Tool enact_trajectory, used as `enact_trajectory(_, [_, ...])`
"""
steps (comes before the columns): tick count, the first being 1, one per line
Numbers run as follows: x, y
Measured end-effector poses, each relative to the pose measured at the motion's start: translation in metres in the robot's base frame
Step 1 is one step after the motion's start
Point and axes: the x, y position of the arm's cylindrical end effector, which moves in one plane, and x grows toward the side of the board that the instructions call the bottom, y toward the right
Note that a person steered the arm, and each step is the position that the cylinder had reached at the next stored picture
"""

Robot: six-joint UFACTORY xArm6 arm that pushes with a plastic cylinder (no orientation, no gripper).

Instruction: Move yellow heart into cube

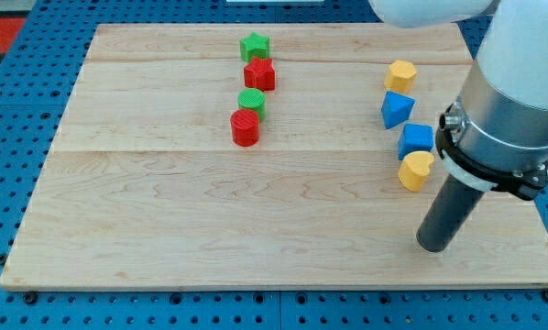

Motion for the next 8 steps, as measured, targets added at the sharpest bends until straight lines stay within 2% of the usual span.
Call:
enact_trajectory(1, [-0.019,0.04])
enact_trajectory(2, [-0.067,0.056])
enact_trajectory(4, [-0.068,0.056])
enact_trajectory(6, [-0.056,-0.038])
enact_trajectory(7, [-0.044,-0.126])
enact_trajectory(8, [-0.074,-0.245])
